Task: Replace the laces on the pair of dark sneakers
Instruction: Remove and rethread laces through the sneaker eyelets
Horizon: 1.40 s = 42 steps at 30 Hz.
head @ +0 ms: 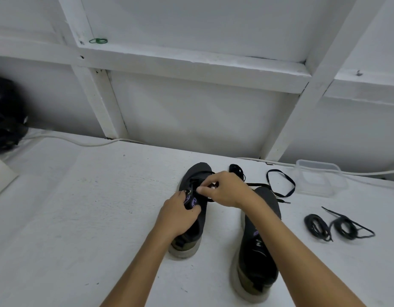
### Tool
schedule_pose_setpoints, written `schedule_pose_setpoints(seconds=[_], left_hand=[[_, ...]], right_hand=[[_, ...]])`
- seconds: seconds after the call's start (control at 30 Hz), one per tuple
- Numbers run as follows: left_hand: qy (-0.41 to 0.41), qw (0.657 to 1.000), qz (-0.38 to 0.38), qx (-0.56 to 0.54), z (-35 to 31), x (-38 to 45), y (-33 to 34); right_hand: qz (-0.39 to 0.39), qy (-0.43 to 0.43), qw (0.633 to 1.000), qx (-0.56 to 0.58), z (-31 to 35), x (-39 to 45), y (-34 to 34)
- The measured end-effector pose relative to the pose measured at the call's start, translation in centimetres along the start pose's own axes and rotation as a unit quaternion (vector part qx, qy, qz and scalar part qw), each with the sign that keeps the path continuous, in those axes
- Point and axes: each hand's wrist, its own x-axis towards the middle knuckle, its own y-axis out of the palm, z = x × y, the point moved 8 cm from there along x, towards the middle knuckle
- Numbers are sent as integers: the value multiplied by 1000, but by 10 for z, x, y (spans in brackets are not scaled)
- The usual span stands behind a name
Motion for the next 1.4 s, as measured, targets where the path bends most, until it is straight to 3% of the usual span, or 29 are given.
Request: schedule_pose_setpoints(seconds=[0.13,0.2,0.3,0.37,0.43,0.5,0.53,0.57,0.6,0.67,0.7,0.77,0.83,0.9,0.97,1.17,1.3,1.4], left_hand=[[4,1000,0,-3,0,0,-1],[6,1000,-1,-1,-1,1,0],[8,1000,0,-3,-1,1,-1],[5,1000,6,-4,0,1,-1],[-1,1000,10,-16,1,1,-1],[-7,1000,6,-21,2,0,0],[-9,1000,4,-21,3,0,0],[-11,1000,2,-21,3,0,0],[-12,1000,1,-22,3,0,0],[-12,1000,1,-20,1,-1,-1],[-12,1000,0,-18,1,-1,-1],[-11,1000,-3,-13,-1,-2,-3],[-10,1000,-4,-12,-1,-3,-3],[-12,1000,-3,-12,-1,-3,-3],[-14,1000,0,-11,-1,-3,-3],[-15,1000,13,-3,-1,-3,-2],[-18,1000,8,-15,-1,-4,-2],[-26,999,0,-28,1,-3,1]], right_hand=[[-3,-2,994,-107,8,5,12],[12,-13,995,-100,10,7,14],[57,-5,984,171,11,1,3],[58,-22,930,363,13,-5,-18],[37,-45,853,518,8,-8,-41],[11,-37,777,629,-2,-8,-55],[-1,-19,766,643,-7,-8,-55],[-12,2,788,616,-11,-8,-51],[-26,23,838,544,-15,-7,-47],[-46,54,948,310,-21,-9,-36],[-42,58,979,193,-24,-8,-30],[16,50,998,26,-27,-7,-9],[70,45,996,-43,-27,-6,8],[78,24,997,0,-20,-7,9],[54,-5,988,145,-9,-11,-2],[-23,-67,905,419,6,-18,-54],[-27,-80,881,465,12,-17,-65],[-36,-68,905,418,19,-14,-62]])
